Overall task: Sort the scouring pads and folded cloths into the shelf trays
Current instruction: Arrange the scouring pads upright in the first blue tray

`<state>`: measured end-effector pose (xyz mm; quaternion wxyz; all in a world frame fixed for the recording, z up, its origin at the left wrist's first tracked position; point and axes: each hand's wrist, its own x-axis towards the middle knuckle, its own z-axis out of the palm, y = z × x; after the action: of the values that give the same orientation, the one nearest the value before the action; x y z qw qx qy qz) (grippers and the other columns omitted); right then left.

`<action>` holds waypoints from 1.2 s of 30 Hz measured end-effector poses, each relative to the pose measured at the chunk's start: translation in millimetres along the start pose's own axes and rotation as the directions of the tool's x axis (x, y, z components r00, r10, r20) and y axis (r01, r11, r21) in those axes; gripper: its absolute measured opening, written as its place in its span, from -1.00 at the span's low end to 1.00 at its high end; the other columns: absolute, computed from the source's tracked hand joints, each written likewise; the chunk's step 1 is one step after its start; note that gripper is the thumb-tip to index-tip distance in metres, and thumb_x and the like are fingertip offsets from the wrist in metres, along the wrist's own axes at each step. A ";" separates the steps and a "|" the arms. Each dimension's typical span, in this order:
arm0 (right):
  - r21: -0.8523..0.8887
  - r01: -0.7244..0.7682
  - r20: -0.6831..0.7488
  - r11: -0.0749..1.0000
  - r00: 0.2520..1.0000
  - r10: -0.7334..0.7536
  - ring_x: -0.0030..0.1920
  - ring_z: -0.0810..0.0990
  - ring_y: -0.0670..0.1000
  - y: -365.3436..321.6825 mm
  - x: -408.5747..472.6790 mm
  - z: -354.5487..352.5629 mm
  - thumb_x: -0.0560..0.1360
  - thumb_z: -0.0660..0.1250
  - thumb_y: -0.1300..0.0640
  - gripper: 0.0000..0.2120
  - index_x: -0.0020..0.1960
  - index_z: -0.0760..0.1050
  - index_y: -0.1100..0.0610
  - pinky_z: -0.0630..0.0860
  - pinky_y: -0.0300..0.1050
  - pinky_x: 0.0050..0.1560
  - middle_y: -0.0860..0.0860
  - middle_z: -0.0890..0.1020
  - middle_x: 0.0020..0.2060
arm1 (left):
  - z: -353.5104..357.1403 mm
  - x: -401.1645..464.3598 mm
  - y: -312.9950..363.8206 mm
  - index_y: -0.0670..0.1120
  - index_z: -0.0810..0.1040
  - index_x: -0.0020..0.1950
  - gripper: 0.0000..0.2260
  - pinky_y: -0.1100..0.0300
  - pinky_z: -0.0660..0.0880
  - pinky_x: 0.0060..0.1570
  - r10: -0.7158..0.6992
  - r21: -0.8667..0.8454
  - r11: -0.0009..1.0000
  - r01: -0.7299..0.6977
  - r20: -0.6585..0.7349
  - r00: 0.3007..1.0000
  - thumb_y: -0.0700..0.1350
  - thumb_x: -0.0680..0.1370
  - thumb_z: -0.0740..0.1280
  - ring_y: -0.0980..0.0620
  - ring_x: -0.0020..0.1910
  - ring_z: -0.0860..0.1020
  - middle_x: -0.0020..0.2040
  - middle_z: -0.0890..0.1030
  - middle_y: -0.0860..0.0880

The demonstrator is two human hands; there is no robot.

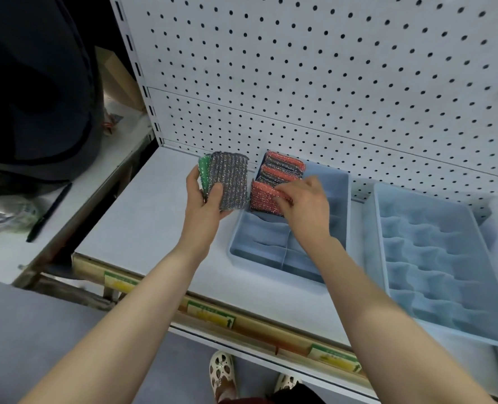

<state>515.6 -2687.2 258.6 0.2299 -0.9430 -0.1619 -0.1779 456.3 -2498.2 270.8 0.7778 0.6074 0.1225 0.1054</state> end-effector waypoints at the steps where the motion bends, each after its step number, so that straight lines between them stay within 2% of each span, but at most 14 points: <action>1: -0.036 -0.024 0.072 0.999 0.997 0.027 0.07 0.49 0.13 1.1 -2.0 2.3 0.46 0.48 0.13 -0.86 0.01 0.68 0.12 0.52 -0.05 -0.20 0.01 0.70 -0.12 | -0.1 -0.3 0.1 0.17 0.23 0.43 -0.61 0.20 0.60 -0.03 -0.003 -0.002 1.000 0.003 -0.004 1.000 -0.12 0.65 0.21 0.07 0.15 0.61 0.28 0.52 -0.01; 3: -0.124 -0.051 0.217 0.991 0.973 0.077 0.14 0.44 0.09 3.8 -6.9 7.9 0.51 0.42 0.10 -0.85 0.05 0.67 0.11 0.54 -0.03 -0.14 0.01 0.68 -0.06 | 0.0 -1.1 1.3 0.18 0.24 0.42 -0.61 0.20 0.60 -0.02 -0.001 0.001 1.000 0.001 -0.002 1.000 -0.12 0.65 0.21 0.07 0.15 0.61 0.28 0.53 -0.01; 6: -0.115 -0.049 0.218 0.992 0.973 0.073 0.17 0.45 0.09 1.0 -3.5 5.0 0.53 0.40 0.04 -0.80 0.10 0.65 0.10 0.53 -0.02 -0.04 0.02 0.68 -0.01 | 0.3 -3.1 2.6 0.23 0.30 0.33 -0.65 0.19 0.60 -0.03 0.004 -0.008 1.000 -0.004 0.014 1.000 -0.13 0.64 0.24 0.04 0.14 0.61 0.24 0.54 -0.04; 9: 0.244 -0.152 0.048 0.958 0.988 0.145 0.04 0.55 0.00 -18.5 3.5 -7.3 0.55 0.32 -0.14 -0.75 0.08 0.63 -0.01 0.53 -0.04 0.01 -0.08 0.68 -0.07 | 2.0 -4.2 4.5 0.22 0.35 0.26 -0.67 0.19 0.60 -0.05 0.010 0.015 1.000 -0.010 0.055 0.998 -0.16 0.62 0.27 0.03 0.11 0.62 0.17 0.56 -0.04; 11: 0.493 -0.273 0.146 0.826 0.962 0.230 -0.08 0.59 -0.20 -33.6 8.9 -13.8 0.49 0.34 -0.22 -0.82 -0.02 0.55 -0.14 0.54 -0.21 -0.05 -0.19 0.65 -0.14 | 5.1 -4.9 4.4 0.16 0.36 0.29 -0.68 0.20 0.60 -0.06 0.003 0.035 0.999 -0.007 0.110 0.994 -0.16 0.62 0.29 0.06 0.07 0.63 0.15 0.55 -0.06; 13: 0.578 -0.336 0.257 0.744 0.940 0.225 -0.18 0.59 -0.26 -42.3 12.2 -17.7 0.45 0.45 -0.14 -0.84 -0.07 0.49 -0.15 0.55 -0.27 -0.12 -0.18 0.63 -0.19 | 8.9 -6.5 4.4 0.10 0.35 0.32 -0.71 0.17 0.60 -0.06 -0.023 0.013 1.000 0.021 0.154 0.988 -0.11 0.63 0.28 0.02 0.08 0.64 0.17 0.55 -0.10; 15: 0.614 -0.386 0.316 0.689 0.919 0.235 -0.17 0.63 -0.10 -40.7 14.8 -20.9 0.44 0.50 0.00 -0.81 -0.09 0.50 -0.01 0.61 -0.11 -0.08 -0.04 0.67 -0.17 | 10.5 -6.9 4.8 0.07 0.36 0.29 -0.78 0.14 0.61 -0.05 -0.034 -0.027 0.999 0.039 0.165 0.986 -0.03 0.65 0.23 -0.01 0.10 0.64 0.17 0.57 -0.12; 18: 0.671 -0.462 0.395 0.579 0.885 0.249 0.01 0.66 0.12 -31.8 14.1 -26.4 0.50 0.45 0.10 -0.77 0.10 0.50 0.11 0.60 0.11 0.08 0.10 0.69 -0.03 | 7.6 -3.7 5.5 0.06 0.39 0.23 -0.84 0.10 0.62 -0.07 0.001 0.031 1.000 -0.004 0.092 0.996 -0.06 0.65 0.22 -0.01 0.07 0.63 0.17 0.55 -0.16; 20: 0.617 -0.490 0.389 0.616 0.870 0.302 0.03 0.64 0.12 -22.5 11.6 -30.3 0.54 0.40 0.10 -0.71 0.22 0.45 0.09 0.57 0.08 0.09 0.08 0.66 0.03 | 2.7 0.1 4.3 0.07 0.38 0.22 -0.83 0.11 0.63 -0.07 0.031 0.074 0.997 -0.031 0.007 1.000 -0.11 0.65 0.24 0.02 0.05 0.63 0.16 0.54 -0.12; 21: 0.516 -0.459 0.349 0.724 0.884 0.311 -0.01 0.62 0.12 -16.4 9.9 -32.1 0.56 0.37 0.11 -0.69 0.27 0.43 0.09 0.56 0.05 0.06 0.06 0.64 0.02 | -0.3 2.1 3.4 0.07 0.36 0.22 -0.81 0.13 0.63 -0.08 0.039 0.079 0.996 -0.036 -0.035 0.999 -0.13 0.64 0.24 0.07 0.03 0.63 0.15 0.54 -0.08; 24: 0.041 -0.195 0.275 0.980 0.945 0.177 -0.08 0.59 0.19 -4.2 2.9 -35.0 0.55 0.34 0.19 -0.65 0.32 0.44 0.10 0.55 0.06 -0.07 0.10 0.63 -0.07 | -8.6 5.1 0.3 0.05 0.35 0.24 -0.79 0.23 0.60 -0.13 0.040 0.076 0.997 -0.032 -0.105 0.994 -0.16 0.64 0.23 0.18 -0.04 0.63 0.10 0.57 0.01; 28: -0.175 0.019 0.218 0.984 0.976 0.020 0.10 0.56 0.17 -11.7 3.3 -27.4 0.51 0.35 0.27 -0.64 0.29 0.52 0.10 0.50 -0.02 -0.08 0.07 0.62 0.12 | -11.6 2.7 -6.4 0.06 0.33 0.29 -0.73 0.09 0.59 0.04 0.017 0.084 0.996 -0.007 -0.119 0.993 -0.17 0.63 0.25 0.05 0.04 0.63 0.11 0.58 0.02; 32: -0.312 0.204 0.390 0.928 0.918 -0.071 0.08 0.53 0.13 -27.1 1.2 -1.3 0.44 0.28 0.37 -0.65 0.18 0.54 0.13 0.36 -0.07 -0.20 0.07 0.60 0.03 | -9.3 -2.0 -7.0 0.05 0.33 0.32 -0.71 0.04 0.57 0.14 0.005 0.099 0.995 0.007 -0.123 0.992 -0.18 0.63 0.24 0.04 0.07 0.61 0.12 0.57 0.01; 36: -0.214 0.152 0.304 0.965 0.949 -0.081 0.02 0.54 0.16 -30.6 -5.4 8.9 0.47 0.33 0.34 -0.62 0.27 0.48 0.14 0.37 -0.04 -0.20 0.11 0.63 -0.03 | -10.8 -4.9 -5.2 0.01 0.33 0.35 -0.70 0.01 0.56 0.17 -0.007 0.120 0.993 0.020 -0.111 0.994 -0.17 0.63 0.25 -0.03 0.13 0.60 0.17 0.57 -0.07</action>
<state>501.3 -2658.2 260.5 0.0792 -0.9681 -0.2277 -0.0675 448.3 -2491.1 263.6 0.7321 0.6460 0.1755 0.1258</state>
